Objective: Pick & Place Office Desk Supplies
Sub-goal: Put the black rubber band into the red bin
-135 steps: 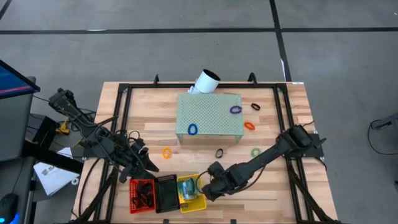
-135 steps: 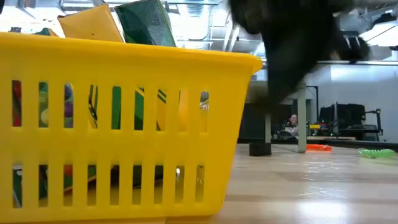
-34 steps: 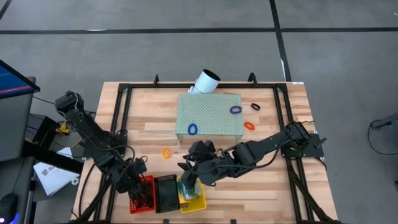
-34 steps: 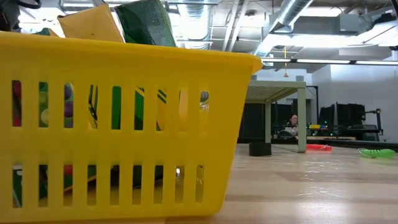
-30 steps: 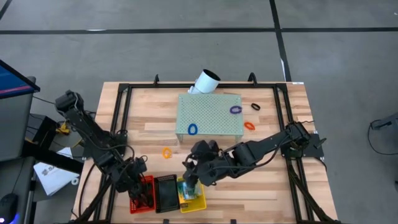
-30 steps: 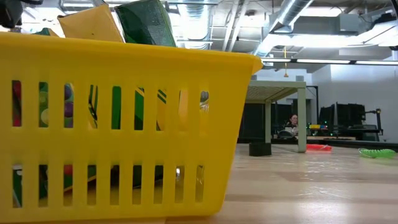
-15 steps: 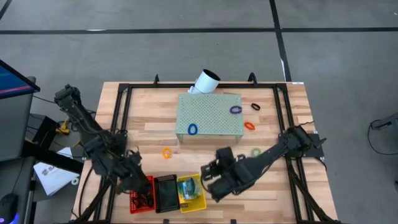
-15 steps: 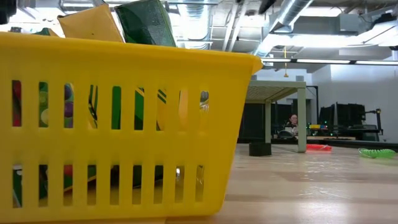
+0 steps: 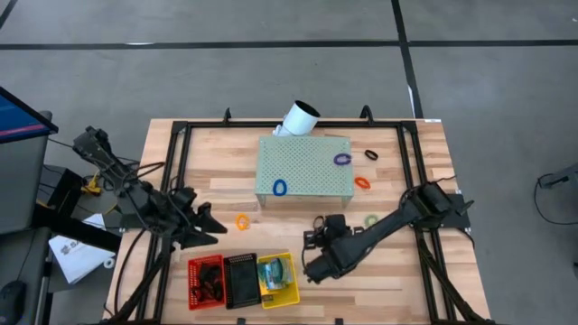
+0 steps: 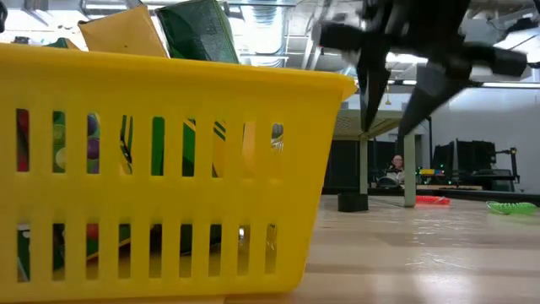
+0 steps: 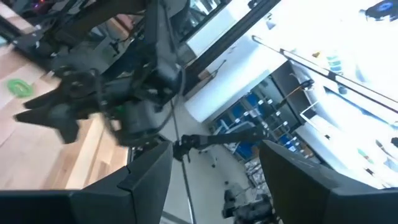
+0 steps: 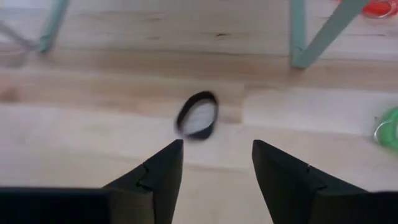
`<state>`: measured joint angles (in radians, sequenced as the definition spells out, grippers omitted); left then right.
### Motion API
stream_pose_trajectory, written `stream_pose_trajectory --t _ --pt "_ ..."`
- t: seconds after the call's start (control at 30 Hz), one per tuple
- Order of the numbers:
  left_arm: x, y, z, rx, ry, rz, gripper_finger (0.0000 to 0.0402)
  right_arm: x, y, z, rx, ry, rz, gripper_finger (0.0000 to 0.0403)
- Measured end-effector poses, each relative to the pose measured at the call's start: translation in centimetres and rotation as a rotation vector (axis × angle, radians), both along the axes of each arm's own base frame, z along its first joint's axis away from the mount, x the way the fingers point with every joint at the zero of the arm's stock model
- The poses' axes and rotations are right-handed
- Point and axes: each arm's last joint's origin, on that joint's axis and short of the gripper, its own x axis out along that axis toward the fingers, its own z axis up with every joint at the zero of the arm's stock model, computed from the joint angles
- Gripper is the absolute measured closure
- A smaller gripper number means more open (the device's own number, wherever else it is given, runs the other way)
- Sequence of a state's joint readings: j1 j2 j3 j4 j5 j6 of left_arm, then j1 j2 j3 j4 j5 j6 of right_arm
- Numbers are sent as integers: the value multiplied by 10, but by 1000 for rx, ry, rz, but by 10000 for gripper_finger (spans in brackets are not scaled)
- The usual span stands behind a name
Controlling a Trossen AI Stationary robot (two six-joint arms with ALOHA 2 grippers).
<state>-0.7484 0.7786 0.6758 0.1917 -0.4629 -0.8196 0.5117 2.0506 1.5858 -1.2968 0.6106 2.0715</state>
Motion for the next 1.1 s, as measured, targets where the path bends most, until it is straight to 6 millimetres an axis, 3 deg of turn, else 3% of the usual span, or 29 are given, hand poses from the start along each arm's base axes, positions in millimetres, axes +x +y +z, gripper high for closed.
stream_pose_trajectory --t 0.4,0.77,1.1 --pt "5 8 9 -62 -72 53 164 23 -48 -26 35 -25 -37 164" --pt "5 9 13 -92 -106 52 164 13 -51 -57 84 -36 -58 163" --pt "5 9 13 -82 -109 53 164 21 -59 -58 153 -32 -23 164"
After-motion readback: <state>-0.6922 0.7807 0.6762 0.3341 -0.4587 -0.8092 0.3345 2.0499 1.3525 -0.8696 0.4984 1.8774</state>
